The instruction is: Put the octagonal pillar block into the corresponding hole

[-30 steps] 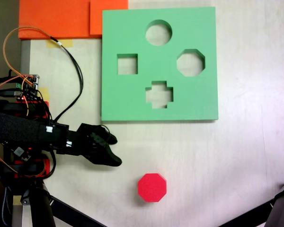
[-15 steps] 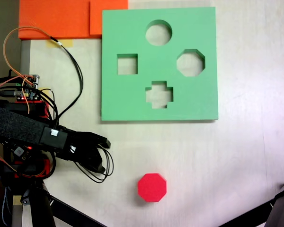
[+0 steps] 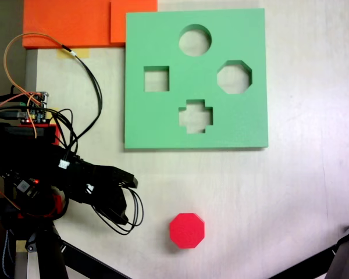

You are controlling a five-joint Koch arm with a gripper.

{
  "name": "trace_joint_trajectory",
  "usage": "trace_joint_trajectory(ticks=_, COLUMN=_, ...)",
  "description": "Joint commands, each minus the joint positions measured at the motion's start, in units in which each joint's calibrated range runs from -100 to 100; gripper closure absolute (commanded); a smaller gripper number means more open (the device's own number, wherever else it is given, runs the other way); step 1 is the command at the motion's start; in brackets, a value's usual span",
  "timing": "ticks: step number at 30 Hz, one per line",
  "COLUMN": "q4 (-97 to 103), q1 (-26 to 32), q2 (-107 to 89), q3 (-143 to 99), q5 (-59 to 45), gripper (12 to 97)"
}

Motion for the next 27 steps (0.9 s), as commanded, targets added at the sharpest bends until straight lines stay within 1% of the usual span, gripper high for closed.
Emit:
trace_joint_trajectory(ticks=1, q4=5.1, q1=-0.1, q2=-0.5, q3=3.7, q5=-1.2, gripper=39.7)
trace_joint_trajectory(ticks=2, q4=7.4, q1=-0.1, q2=-0.5, q3=3.6, q5=-1.3, gripper=32.7)
trace_joint_trajectory(ticks=3, q4=9.1, q1=-0.1, q2=-0.5, q3=3.6, q5=-1.7, gripper=29.8)
trace_joint_trajectory(ticks=8, q4=12.6, q1=0.6, q2=3.9, q3=8.3, q5=-5.8, gripper=29.8)
trace_joint_trajectory(ticks=18, q4=26.0, q1=1.2, q2=23.6, q3=14.0, q5=-5.8, gripper=29.8)
trace_joint_trajectory(ticks=27, q4=30.9, q1=1.6, q2=42.9, q3=21.2, q5=-5.8, gripper=29.9)
